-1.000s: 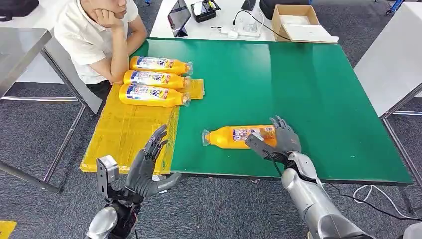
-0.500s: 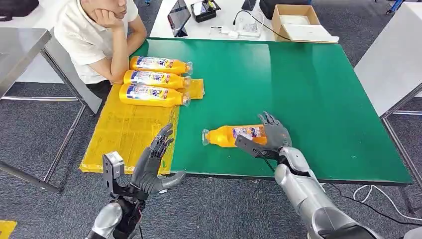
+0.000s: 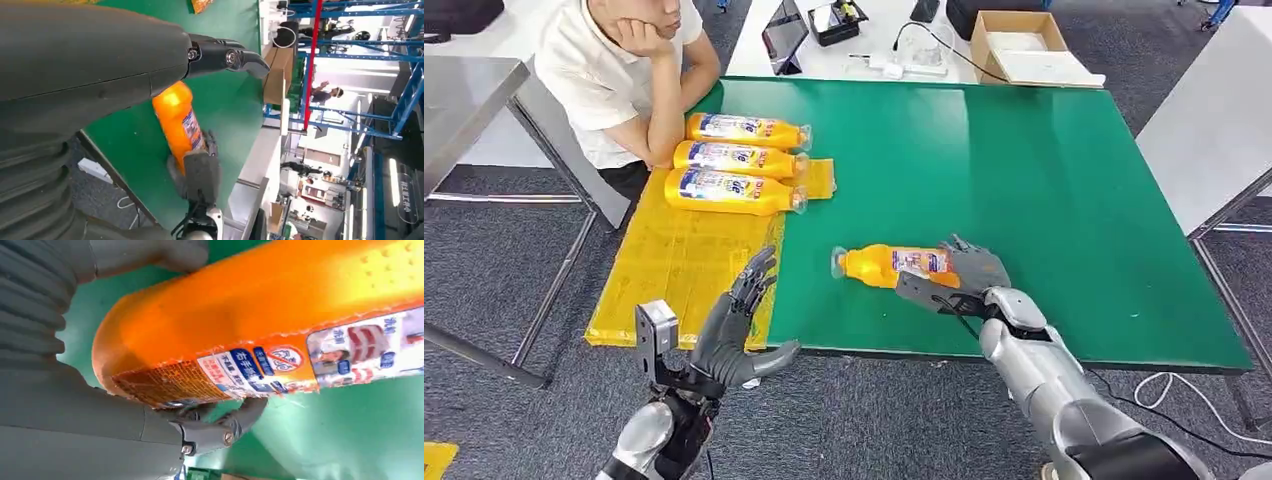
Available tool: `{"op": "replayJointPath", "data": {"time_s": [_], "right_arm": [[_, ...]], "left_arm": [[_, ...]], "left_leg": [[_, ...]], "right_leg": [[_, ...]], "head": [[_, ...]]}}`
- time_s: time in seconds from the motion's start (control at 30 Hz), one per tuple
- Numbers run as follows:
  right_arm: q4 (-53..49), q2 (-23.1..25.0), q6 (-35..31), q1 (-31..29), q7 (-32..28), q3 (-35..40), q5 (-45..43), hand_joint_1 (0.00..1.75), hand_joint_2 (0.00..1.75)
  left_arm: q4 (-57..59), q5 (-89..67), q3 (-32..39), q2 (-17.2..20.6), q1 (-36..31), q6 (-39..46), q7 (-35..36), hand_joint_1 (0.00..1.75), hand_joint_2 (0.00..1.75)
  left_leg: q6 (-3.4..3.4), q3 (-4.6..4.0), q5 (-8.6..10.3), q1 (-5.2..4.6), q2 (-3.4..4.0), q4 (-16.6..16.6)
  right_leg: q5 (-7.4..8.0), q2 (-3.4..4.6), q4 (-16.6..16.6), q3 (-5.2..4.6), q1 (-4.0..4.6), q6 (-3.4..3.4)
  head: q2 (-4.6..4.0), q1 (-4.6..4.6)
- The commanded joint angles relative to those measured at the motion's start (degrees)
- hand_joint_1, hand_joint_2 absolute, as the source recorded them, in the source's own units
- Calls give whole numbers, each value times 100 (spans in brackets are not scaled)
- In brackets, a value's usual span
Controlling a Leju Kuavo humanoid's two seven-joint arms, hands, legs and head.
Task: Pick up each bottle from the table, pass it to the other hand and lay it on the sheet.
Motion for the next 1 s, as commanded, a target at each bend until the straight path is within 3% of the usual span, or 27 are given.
{"op": "replayJointPath", "data": {"time_s": [0.03,0.2,0.23,0.3,0.33,0.4,0.43,0.53,0.63,0.73,0.83,0.87,0.9,1.0], "right_arm": [[607,-88,99,-184,18,245,-13,169,175],[741,-140,573,-278,524,366,54,175,175],[785,-182,732,-352,540,697,372,161,175],[756,-156,760,-328,484,492,131,159,175],[752,-155,756,-323,475,489,123,171,175],[797,-163,867,-325,436,468,56,175,175],[789,-158,925,-296,308,366,-82,175,175],[748,-262,1798,-83,-923,-439,-1270,175,175],[618,-320,1768,111,-1563,-717,-1788,175,175],[238,-150,2223,461,-2205,-1091,-2656,175,175],[-656,182,2008,904,-2449,-915,-3233,175,175],[-991,249,2002,1036,-2447,-795,-3448,175,175],[-1327,308,2073,1181,-2445,-706,-3720,175,175],[-1843,304,2109,1379,-2329,-451,-4047,175,175]], "left_arm": [[367,-5,-150,108,-222,-2,6,0,175],[406,-5,-114,90,-232,1,8,0,175],[435,-7,-102,77,-246,10,10,0,175],[507,-3,-103,58,-291,14,10,0,175],[508,-3,-104,57,-294,14,10,0,175],[538,0,-114,56,-318,24,10,0,175],[549,0,-122,61,-327,30,10,0,175],[767,116,-183,82,-483,-25,-63,0,175],[881,386,-89,15,-445,39,-66,0,175],[650,440,-59,-69,-166,450,-15,0,175],[386,466,-128,-129,115,873,22,0,175],[326,542,-145,-140,175,889,6,0,0],[272,640,-162,-144,238,876,0,0,175],[219,777,-203,-134,290,820,-31,0,175]], "left_leg": [[-7,18,-3,5,-5,-6],[-10,24,-5,7,-9,-4],[-12,31,-7,10,-9,-5],[-10,30,-3,9,-12,-6],[-7,28,0,5,-15,-6],[-8,41,-1,7,-17,-5],[-10,52,-2,11,-18,-6],[-7,50,2,6,-21,-8],[-6,71,1,7,-26,-11],[-13,85,-4,12,-10,-15],[-10,84,-10,11,13,-11],[-22,103,-13,21,13,-24],[-14,82,-14,15,23,-10],[-17,76,-21,21,28,-3]], "right_leg": [[-5,-7,-7,22,6,-10],[-7,-11,-7,30,8,-14],[-9,-12,-9,37,11,-17],[-7,-16,-11,36,11,-15],[-5,-17,-9,32,5,-10],[-6,-19,-10,48,8,-12],[-7,-20,-14,58,12,-16],[-4,-22,-14,58,7,-11],[-6,-28,-18,73,8,-10],[-5,-13,-24,90,13,-19],[-2,6,-19,80,13,-13],[-5,4,-34,100,25,-30],[-3,17,-16,74,18,-18],[-9,22,-7,67,24,-23]], "head": [[0,0],[0,0],[0,-2],[0,-2],[0,0],[0,0],[-2,0],[0,0],[0,0],[0,2],[0,0],[0,2],[0,-2],[0,-2]]}}
